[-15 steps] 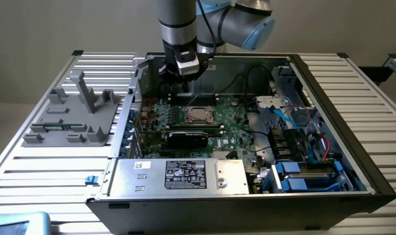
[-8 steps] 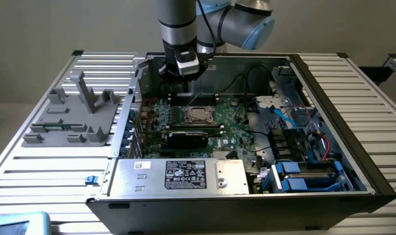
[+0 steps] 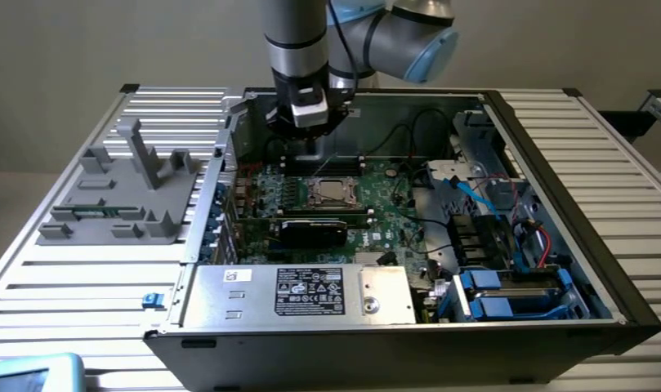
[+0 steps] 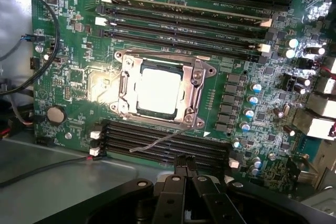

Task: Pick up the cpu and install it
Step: 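Install the first cpu locking lever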

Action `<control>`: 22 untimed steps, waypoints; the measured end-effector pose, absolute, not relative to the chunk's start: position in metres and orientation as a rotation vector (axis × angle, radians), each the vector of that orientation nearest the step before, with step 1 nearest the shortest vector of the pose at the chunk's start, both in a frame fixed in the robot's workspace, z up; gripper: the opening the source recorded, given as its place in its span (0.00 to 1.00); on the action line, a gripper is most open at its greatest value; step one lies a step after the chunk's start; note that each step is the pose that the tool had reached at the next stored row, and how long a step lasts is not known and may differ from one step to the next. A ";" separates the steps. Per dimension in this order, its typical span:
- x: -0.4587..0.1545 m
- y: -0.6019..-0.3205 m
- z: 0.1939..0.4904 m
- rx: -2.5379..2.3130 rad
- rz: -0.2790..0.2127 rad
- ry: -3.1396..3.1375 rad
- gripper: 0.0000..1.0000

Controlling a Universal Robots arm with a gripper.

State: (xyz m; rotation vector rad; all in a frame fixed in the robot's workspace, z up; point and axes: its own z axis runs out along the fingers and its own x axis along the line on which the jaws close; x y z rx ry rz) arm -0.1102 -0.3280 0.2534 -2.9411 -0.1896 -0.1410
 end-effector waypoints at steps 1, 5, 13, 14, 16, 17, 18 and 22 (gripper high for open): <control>-0.110 -0.328 0.253 -2.942 -0.143 -0.171 0.11; -0.110 -0.328 0.250 -2.941 -0.148 -0.119 0.11; -0.111 -0.328 0.241 -2.923 -0.158 -0.063 0.11; -0.111 -0.328 0.240 -2.923 -0.158 -0.057 0.11; -0.111 -0.328 0.238 -2.921 -0.160 -0.042 0.11; -0.111 -0.328 0.237 -2.920 -0.161 -0.030 0.11; -0.111 -0.328 0.236 -2.918 -0.162 -0.018 0.11; -0.112 -0.328 0.232 -2.911 -0.166 0.024 0.11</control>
